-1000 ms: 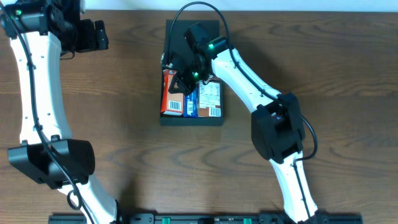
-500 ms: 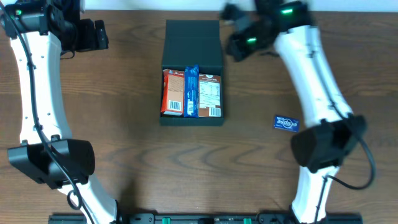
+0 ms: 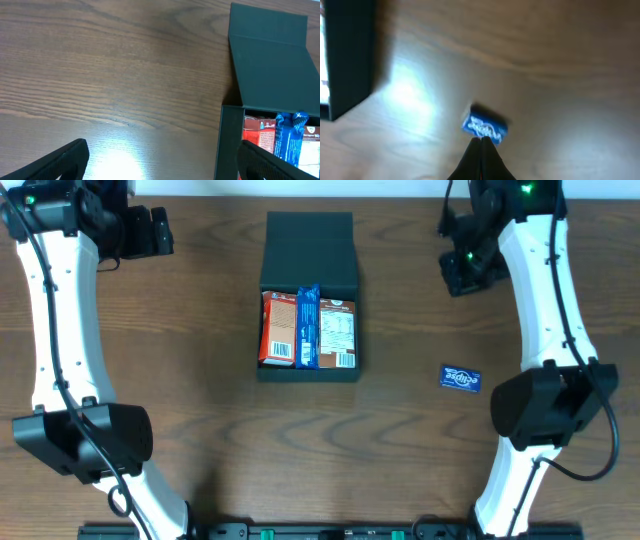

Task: Pack container
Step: 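Move the right gripper right over the blue Eclipse mints tin, then grasp the blue Eclipse mints tin with the right gripper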

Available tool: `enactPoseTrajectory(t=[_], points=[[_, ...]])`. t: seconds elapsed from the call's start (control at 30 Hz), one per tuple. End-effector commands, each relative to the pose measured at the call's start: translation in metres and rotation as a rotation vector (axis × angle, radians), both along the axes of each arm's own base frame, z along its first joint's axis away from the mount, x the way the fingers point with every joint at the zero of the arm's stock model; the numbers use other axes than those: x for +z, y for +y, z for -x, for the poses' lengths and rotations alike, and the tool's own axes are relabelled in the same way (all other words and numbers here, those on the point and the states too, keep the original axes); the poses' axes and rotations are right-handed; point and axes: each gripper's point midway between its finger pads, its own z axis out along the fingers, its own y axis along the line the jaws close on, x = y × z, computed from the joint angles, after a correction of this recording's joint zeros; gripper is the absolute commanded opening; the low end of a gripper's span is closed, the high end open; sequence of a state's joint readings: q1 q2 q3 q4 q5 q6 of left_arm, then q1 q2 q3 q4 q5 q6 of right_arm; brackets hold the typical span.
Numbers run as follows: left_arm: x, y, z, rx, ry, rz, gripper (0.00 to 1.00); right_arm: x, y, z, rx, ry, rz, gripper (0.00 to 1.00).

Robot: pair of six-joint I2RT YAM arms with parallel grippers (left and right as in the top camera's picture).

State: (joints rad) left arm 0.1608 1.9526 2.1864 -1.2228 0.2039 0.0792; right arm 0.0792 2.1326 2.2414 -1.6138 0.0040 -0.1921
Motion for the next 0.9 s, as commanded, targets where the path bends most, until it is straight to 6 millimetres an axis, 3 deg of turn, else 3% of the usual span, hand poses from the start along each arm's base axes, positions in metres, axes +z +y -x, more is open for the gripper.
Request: enactPoseTrajectory(t=[0.0, 0.13, 0.2, 0.27, 0.4, 0.43, 0.5, 0.57, 0.6, 0.67, 0.7, 0.77, 0.87], points=[[-0.004, 0.000, -0.002, -0.001, 0.006, 0.007, 0.95, 0.005, -0.010, 0.005, -0.006, 0.003, 0.025, 0.02], [-0.005, 0.000, -0.002, -0.001, 0.009, 0.008, 0.95, 0.034, -0.028, 0.020, -0.060, -0.061, -0.013, 0.02], [-0.004, 0.000, -0.002, -0.001, 0.009, 0.008, 0.95, 0.044, -0.048, 0.036, -0.103, -0.112, -0.019, 0.02], [-0.004, 0.000, -0.003, -0.001, 0.002, 0.007, 0.95, 0.036, -0.062, 0.056, -0.144, -0.134, -0.016, 0.01], [0.000, 0.001, -0.009, -0.001, -0.026, 0.002, 0.95, -0.007, -0.066, 0.085, -0.235, -0.143, -0.026, 0.01], [0.000, 0.002, -0.010, -0.001, -0.031, 0.001, 0.95, -0.021, -0.061, 0.086, -0.290, -0.144, -0.047, 0.06], [0.001, 0.002, -0.011, -0.001, -0.036, 0.001, 0.95, -0.044, -0.048, 0.089, -0.373, -0.121, -0.110, 0.27], [0.001, 0.002, -0.012, -0.002, -0.038, 0.000, 0.95, -0.062, -0.042, 0.094, -0.389, -0.080, -0.128, 0.30], [0.001, 0.002, -0.011, -0.002, -0.037, 0.000, 0.95, -0.071, -0.039, 0.099, -0.383, -0.056, -0.125, 0.39], [0.001, 0.002, -0.011, -0.001, -0.036, 0.001, 0.95, -0.084, -0.031, 0.106, -0.368, -0.010, -0.120, 0.69], [0.001, 0.001, -0.011, -0.002, -0.035, 0.001, 0.95, -0.089, -0.027, 0.108, -0.376, 0.011, -0.119, 0.75], [0.001, 0.001, -0.011, -0.002, -0.035, 0.001, 0.95, -0.098, -0.024, 0.112, -0.390, 0.040, -0.105, 0.99], [0.001, 0.001, -0.011, -0.002, -0.035, 0.000, 0.95, -0.109, -0.027, 0.115, -0.419, 0.069, -0.049, 0.99]])
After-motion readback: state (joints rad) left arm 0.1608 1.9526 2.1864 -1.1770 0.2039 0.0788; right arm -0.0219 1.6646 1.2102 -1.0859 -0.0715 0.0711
